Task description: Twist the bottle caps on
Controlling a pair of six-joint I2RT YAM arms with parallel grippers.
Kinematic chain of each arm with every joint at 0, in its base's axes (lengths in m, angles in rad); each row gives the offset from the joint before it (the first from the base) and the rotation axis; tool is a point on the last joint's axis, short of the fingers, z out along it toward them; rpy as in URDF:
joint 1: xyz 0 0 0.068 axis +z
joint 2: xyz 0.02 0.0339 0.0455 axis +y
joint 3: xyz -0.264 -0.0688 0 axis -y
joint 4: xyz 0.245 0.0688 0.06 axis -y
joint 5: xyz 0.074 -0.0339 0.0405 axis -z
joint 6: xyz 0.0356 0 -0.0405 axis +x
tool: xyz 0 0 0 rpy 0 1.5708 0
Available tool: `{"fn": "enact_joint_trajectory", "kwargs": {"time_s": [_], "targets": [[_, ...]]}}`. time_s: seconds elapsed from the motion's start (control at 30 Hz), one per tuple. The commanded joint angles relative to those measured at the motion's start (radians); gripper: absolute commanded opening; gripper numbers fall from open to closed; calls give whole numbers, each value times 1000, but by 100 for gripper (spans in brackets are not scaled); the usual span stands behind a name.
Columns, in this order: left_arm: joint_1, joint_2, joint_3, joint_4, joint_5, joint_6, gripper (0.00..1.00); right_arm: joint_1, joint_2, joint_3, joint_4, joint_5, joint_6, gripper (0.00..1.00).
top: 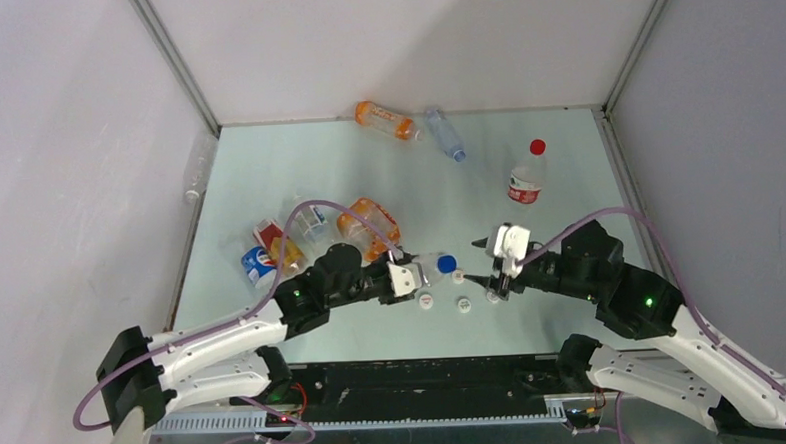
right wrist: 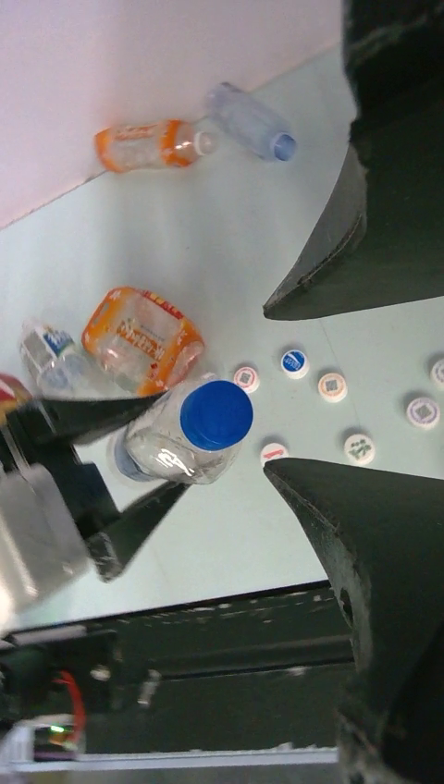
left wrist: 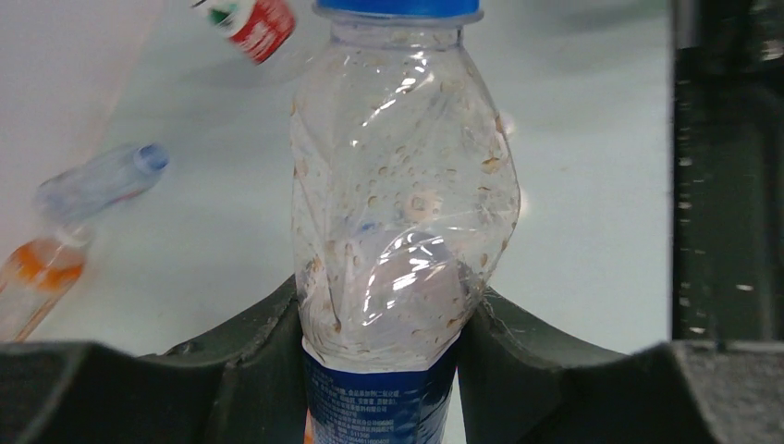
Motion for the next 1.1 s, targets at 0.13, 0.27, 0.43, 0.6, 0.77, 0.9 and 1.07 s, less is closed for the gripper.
{"fn": "enact_joint_trajectory", "kwargs": {"time_s": [0.13,0.27,0.43,0.6,0.77,0.9,1.07], "targets": [[10,31,101,-97,279,15,31,51,14,4,-73,-163,-336,57],[10,46,121,-105,301,20,31,57,19,4,-67,-188,-348,56],[10,60,136,-115,311,30,31,62,37,4,-63,-202,-343,51],[10,64,137,-110,325,28,31,64,51,4,-70,-217,-346,49],[10,67,141,-111,331,33,31,65,68,4,-68,-220,-334,43],[10,64,141,-106,332,36,31,67,84,4,-71,-219,-315,32],[7,67,128,-67,281,27,29,68,111,4,-22,-177,-156,0]]}}
